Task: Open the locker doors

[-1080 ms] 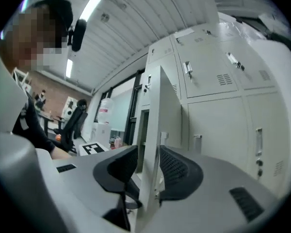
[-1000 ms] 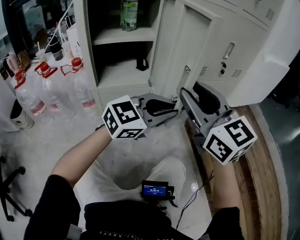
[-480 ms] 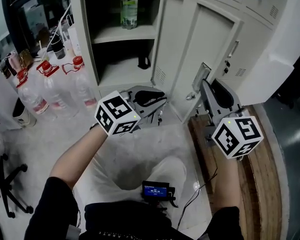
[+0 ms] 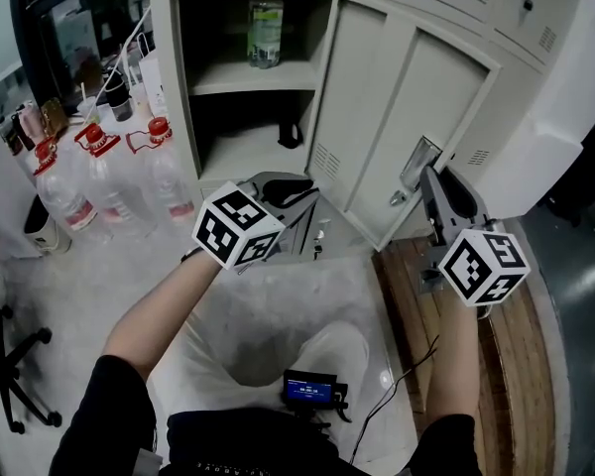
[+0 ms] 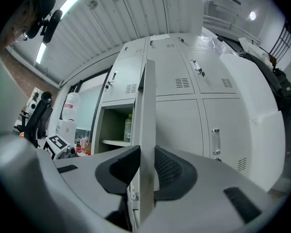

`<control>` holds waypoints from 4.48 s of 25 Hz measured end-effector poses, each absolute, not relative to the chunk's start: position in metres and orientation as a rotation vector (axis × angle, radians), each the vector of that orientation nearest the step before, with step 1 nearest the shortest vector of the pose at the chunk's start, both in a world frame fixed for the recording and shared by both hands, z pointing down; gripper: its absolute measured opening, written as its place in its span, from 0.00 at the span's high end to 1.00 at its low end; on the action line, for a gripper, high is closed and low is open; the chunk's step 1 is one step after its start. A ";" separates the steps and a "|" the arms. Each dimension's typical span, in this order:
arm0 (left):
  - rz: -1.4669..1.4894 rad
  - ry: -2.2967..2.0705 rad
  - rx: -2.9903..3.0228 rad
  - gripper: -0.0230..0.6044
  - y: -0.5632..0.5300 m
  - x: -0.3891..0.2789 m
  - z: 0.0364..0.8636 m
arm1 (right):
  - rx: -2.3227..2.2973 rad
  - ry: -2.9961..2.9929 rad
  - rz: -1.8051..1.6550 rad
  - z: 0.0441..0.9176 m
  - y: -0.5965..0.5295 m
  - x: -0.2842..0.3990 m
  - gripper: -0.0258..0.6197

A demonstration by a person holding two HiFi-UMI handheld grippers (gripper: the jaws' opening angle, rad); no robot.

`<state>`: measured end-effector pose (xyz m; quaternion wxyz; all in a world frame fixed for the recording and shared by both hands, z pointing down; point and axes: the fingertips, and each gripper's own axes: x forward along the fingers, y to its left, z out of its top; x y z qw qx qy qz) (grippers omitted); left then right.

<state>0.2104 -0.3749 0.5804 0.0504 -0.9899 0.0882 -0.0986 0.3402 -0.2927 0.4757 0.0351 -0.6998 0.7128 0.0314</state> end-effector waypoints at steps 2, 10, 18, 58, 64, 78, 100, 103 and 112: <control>-0.289 0.264 -3.041 0.86 -0.376 0.210 0.580 | -2.160 2.184 0.095 0.476 -0.294 0.342 0.79; -0.267 0.275 -3.049 0.86 -0.381 0.206 0.578 | -2.172 2.208 0.115 0.475 -0.294 0.337 0.79; -0.254 0.283 -3.062 0.86 -0.391 0.200 0.582 | -2.280 2.120 0.359 0.453 -0.272 0.329 0.75; -0.471 0.433 -3.030 0.93 -0.430 0.093 0.605 | -1.901 2.713 -0.259 0.567 -0.403 0.159 0.91; -0.618 0.351 -3.104 0.93 -0.405 0.088 0.514 | -1.949 2.795 -0.354 0.483 -0.384 0.149 0.91; -0.853 0.706 -3.218 0.93 -0.290 0.043 0.281 | -2.012 2.905 -0.665 0.269 -0.271 0.136 0.91; -0.718 0.826 -3.279 0.93 -0.081 -0.075 0.264 | -2.169 2.738 -0.731 0.241 -0.063 0.071 0.91; -0.683 0.848 -3.312 0.93 -0.046 -0.099 0.265 | -2.137 2.716 -0.779 0.238 -0.027 0.044 0.91; -0.666 0.760 -3.328 0.93 0.025 -0.110 0.261 | -2.228 2.659 -0.794 0.232 0.056 0.041 0.91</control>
